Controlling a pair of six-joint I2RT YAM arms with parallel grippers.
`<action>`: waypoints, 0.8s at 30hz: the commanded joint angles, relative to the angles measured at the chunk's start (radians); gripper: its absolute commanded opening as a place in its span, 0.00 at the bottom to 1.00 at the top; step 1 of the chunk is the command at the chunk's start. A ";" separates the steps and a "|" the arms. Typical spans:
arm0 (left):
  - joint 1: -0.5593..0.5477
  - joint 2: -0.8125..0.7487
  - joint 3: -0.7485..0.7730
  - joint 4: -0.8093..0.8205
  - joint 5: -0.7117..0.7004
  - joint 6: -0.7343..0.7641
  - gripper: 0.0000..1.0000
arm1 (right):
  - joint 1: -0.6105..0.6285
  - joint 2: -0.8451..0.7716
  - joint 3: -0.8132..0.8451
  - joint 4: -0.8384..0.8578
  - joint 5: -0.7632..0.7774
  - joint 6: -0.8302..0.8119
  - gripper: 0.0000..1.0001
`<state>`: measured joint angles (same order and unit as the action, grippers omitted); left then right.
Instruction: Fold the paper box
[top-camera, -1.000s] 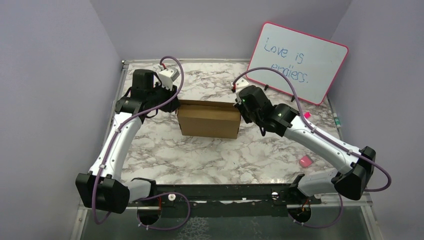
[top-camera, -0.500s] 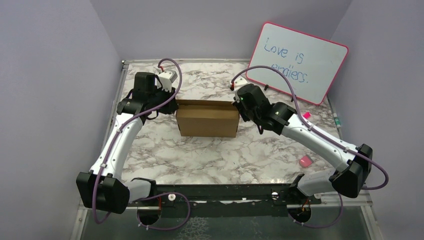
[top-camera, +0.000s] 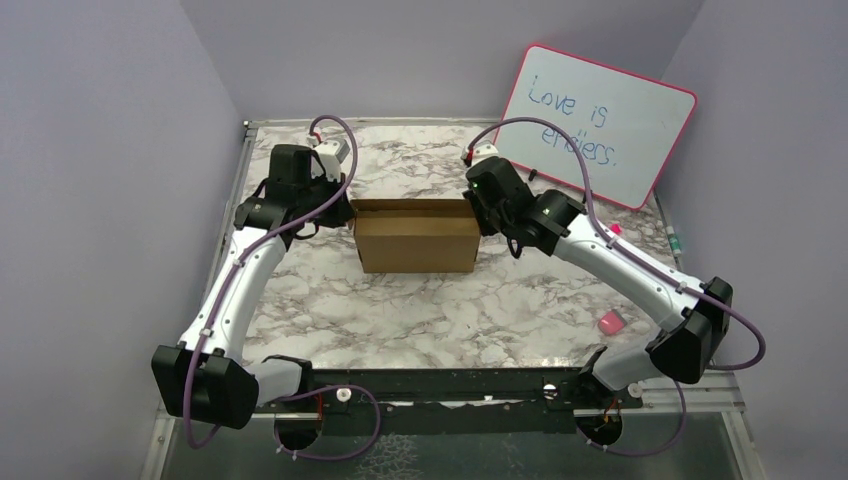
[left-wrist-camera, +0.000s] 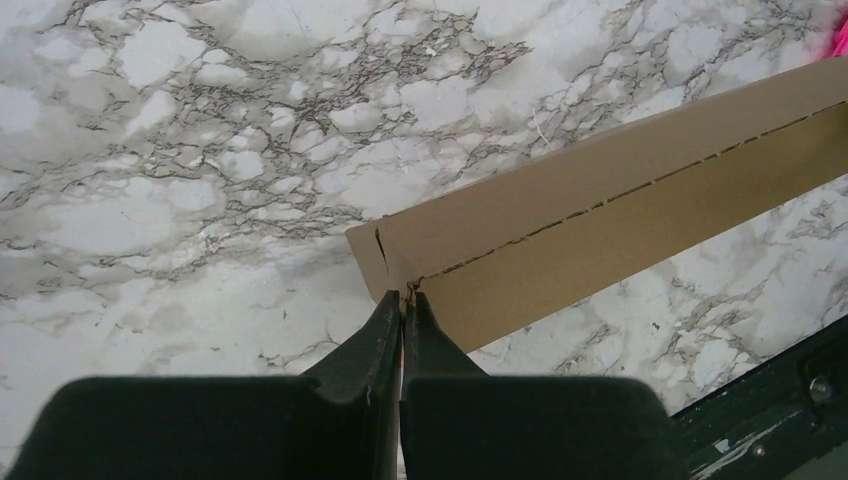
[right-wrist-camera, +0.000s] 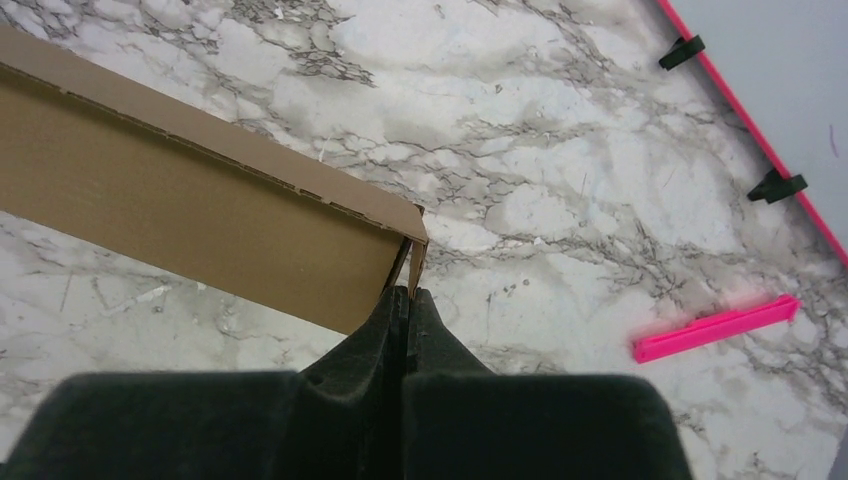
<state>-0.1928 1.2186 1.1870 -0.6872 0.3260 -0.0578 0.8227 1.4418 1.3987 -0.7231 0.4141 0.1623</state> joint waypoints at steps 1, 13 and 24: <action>-0.041 -0.017 0.010 -0.010 0.029 -0.091 0.00 | 0.007 0.028 0.067 -0.078 -0.031 0.152 0.02; -0.138 0.051 0.112 -0.116 -0.119 -0.125 0.00 | 0.006 0.062 0.156 -0.207 -0.093 0.304 0.08; -0.168 0.073 0.157 -0.189 -0.125 -0.137 0.00 | 0.007 0.132 0.200 -0.268 -0.124 0.325 0.04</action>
<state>-0.3271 1.2922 1.3197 -0.8444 0.1368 -0.1577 0.8158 1.5379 1.5848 -0.9993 0.3721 0.4461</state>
